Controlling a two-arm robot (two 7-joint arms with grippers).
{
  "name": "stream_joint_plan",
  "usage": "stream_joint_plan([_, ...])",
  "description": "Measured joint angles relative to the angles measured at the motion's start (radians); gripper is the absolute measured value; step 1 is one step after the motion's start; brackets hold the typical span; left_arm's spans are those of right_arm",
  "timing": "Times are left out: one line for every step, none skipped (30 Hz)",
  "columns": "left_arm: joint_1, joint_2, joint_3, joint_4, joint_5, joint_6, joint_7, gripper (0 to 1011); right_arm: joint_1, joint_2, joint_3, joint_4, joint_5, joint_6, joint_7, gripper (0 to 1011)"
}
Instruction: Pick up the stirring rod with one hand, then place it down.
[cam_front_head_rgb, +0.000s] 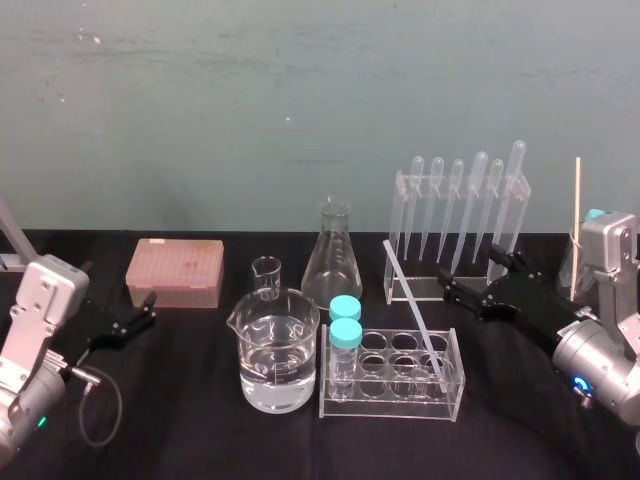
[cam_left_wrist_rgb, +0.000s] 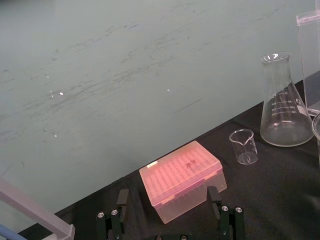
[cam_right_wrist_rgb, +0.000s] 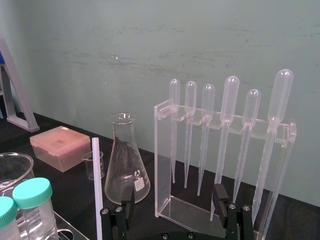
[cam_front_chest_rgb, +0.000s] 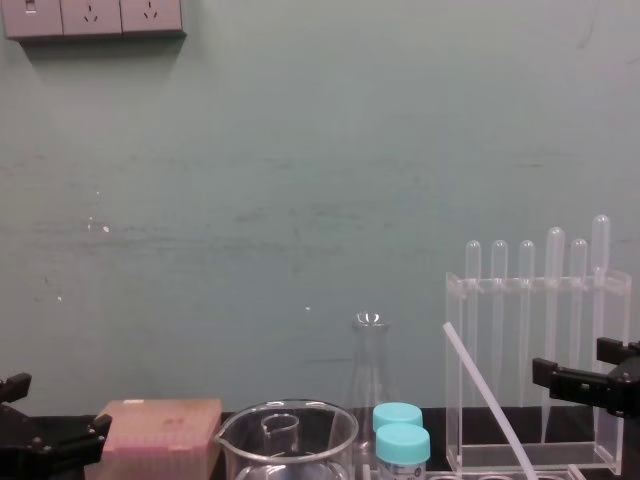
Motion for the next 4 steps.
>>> stream_joint_plan([0.000, 0.000, 0.000, 0.000, 0.000, 0.000, 0.000, 1000, 0.000, 0.000, 0.000, 0.000, 0.000, 0.000, 0.000, 1003])
stream_joint_plan([0.000, 0.000, 0.000, 0.000, 0.000, 0.000, 0.000, 1000, 0.000, 0.000, 0.000, 0.000, 0.000, 0.000, 0.000, 1003])
stream_joint_plan([0.000, 0.000, 0.000, 0.000, 0.000, 0.000, 0.000, 1000, 0.000, 0.000, 0.000, 0.000, 0.000, 0.000, 0.000, 1003])
stream_joint_plan([0.000, 0.000, 0.000, 0.000, 0.000, 0.000, 0.000, 1000, 0.000, 0.000, 0.000, 0.000, 0.000, 0.000, 0.000, 1003])
